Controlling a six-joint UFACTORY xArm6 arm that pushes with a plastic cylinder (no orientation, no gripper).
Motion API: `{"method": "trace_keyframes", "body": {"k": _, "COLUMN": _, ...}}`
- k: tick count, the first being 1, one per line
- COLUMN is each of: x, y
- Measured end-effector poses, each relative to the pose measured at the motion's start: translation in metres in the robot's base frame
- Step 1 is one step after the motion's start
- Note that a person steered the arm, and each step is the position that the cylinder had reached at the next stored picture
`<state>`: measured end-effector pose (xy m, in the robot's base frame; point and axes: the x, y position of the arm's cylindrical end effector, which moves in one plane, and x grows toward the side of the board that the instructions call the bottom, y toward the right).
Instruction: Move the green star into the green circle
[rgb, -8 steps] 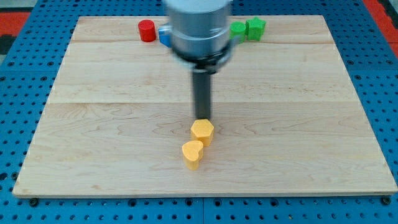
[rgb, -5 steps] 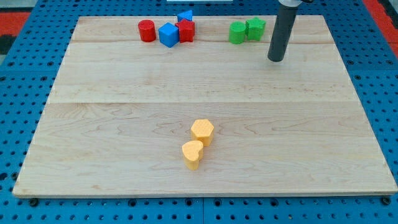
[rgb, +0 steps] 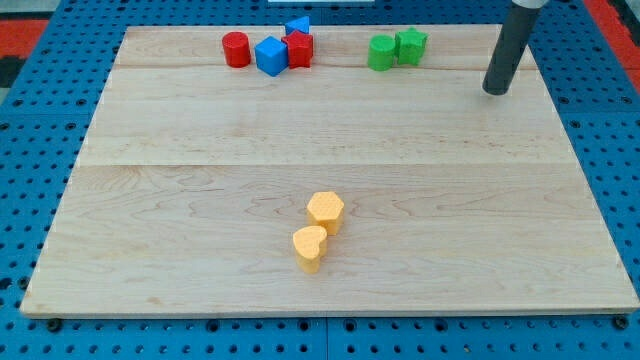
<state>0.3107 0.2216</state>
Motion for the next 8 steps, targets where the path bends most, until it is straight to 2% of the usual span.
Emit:
{"method": "trace_keyframes", "body": {"k": 1, "x": -0.057, "y": -0.003}}
{"method": "trace_keyframes", "body": {"k": 2, "x": -0.079, "y": -0.01}}
{"method": "trace_keyframes", "body": {"k": 4, "x": -0.094, "y": -0.101}}
{"method": "trace_keyframes", "body": {"k": 8, "x": -0.098, "y": -0.093}}
